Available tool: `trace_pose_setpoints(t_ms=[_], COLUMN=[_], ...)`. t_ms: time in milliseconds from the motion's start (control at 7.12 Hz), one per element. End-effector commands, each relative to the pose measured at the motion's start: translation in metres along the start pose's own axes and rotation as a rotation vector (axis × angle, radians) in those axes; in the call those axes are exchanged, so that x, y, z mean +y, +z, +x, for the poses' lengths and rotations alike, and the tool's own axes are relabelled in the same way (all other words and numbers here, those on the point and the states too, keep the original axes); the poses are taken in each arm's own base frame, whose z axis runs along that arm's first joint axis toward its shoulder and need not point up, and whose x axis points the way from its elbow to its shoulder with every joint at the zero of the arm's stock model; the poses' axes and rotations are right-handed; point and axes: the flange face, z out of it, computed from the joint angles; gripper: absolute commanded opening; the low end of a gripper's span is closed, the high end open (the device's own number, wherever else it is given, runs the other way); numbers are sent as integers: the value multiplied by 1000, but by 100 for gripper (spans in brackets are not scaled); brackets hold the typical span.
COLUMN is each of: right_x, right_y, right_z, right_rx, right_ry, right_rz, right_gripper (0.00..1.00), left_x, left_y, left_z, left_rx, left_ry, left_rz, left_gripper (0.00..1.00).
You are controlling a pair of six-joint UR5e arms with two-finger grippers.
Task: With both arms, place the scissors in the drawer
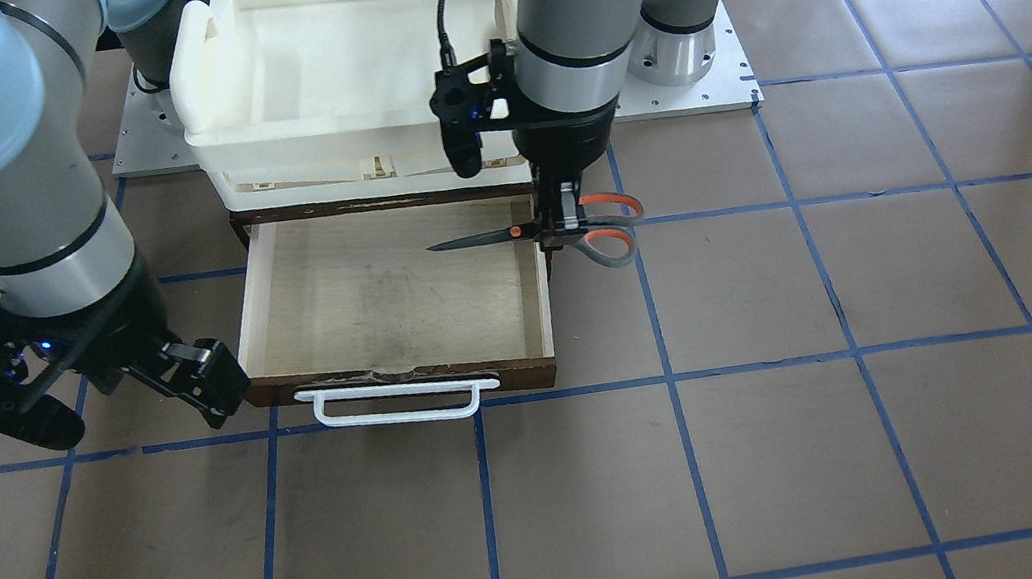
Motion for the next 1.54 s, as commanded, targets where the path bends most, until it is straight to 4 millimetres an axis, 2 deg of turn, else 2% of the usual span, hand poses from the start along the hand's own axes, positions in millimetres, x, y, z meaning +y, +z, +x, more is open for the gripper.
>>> trace_pose_setpoints(t_ms=[0, 140, 281, 421, 842, 1123, 1404], right_x=[-5, 2, 7, 8, 11, 15, 19], right_y=[-9, -17, -12, -14, -20, -21, -23], right_z=[18, 21, 21, 23, 22, 13, 7], right_rx=[-14, -16, -12, -13, -25, -127, -214], right_ry=[-57, -60, -113, -238, -271, -258, -255], right_rz=[32, 33, 24, 34, 40, 14, -19], right_gripper=[100, 100, 100, 100, 100, 100, 100], left_x=[-64, -70, -81, -92, -99, -106, -112], left_y=[23, 41, 53, 67, 102, 117, 127], left_z=[18, 13, 13, 16, 18, 25, 16], left_rx=[-39, -17, -15, 4, 62, 76, 36], left_ry=[63, 68, 37, 22, 35, 48, 34], left_rz=[14, 0, 6, -5, -28, -38, -12], left_gripper=[0, 0, 0, 0, 0, 0, 0])
